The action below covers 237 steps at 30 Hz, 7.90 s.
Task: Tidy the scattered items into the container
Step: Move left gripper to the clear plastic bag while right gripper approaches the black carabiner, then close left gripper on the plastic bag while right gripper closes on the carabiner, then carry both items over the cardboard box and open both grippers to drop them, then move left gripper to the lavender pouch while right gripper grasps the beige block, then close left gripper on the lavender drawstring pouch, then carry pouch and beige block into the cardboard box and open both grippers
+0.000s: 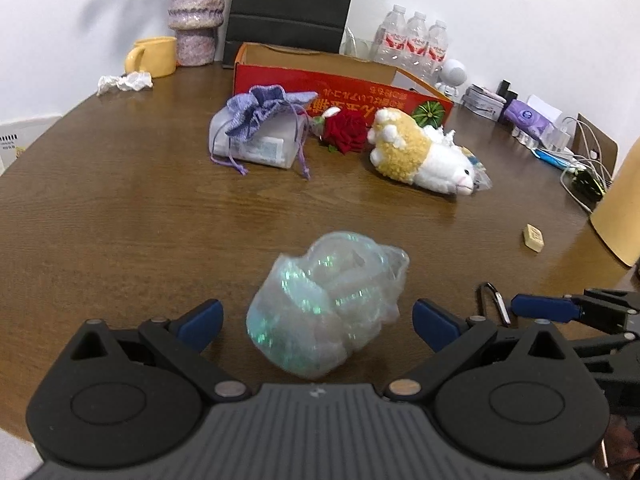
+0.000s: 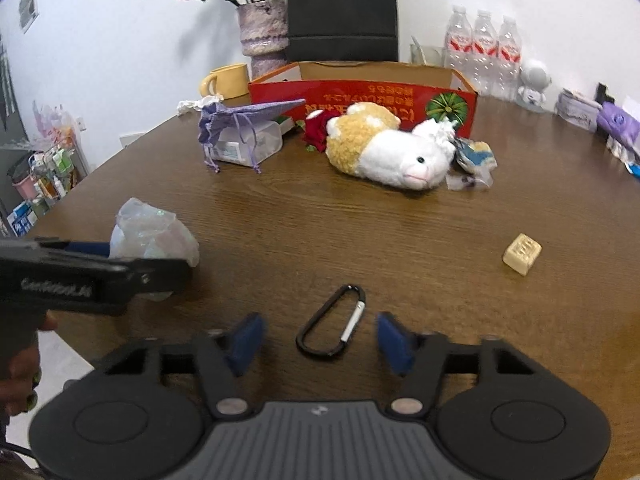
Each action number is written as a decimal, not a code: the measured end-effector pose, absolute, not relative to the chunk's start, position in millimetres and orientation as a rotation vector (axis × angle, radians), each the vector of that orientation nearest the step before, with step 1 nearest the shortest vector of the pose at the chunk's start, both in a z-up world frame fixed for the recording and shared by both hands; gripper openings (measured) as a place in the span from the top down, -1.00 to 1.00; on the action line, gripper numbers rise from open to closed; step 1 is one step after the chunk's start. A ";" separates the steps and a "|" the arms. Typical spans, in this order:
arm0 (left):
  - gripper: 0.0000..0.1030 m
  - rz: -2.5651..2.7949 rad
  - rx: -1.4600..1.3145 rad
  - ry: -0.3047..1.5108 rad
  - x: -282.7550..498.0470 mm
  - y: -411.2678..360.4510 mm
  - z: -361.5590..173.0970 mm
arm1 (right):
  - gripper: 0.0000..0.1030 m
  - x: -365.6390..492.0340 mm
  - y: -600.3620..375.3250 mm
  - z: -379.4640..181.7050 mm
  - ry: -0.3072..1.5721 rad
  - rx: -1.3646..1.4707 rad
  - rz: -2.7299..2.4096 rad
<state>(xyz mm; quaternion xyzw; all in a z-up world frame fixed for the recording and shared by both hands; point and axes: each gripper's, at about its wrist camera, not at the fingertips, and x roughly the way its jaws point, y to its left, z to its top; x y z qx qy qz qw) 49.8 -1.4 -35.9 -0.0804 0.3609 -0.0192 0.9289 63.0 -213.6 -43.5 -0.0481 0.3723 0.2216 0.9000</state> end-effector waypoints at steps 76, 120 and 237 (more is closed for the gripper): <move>-0.08 -0.062 -0.224 0.697 49.6 19.1 -36.4 | 0.24 95.7 -171.5 -19.2 0.991 -0.173 0.471; -0.09 -0.079 -0.197 0.665 54.7 20.8 -28.9 | 0.55 134.1 -160.9 -18.4 1.077 -0.348 0.480; 0.61 0.086 0.045 0.467 182.8 16.1 -5.2 | 0.58 203.3 -296.5 -41.0 0.631 -0.001 0.345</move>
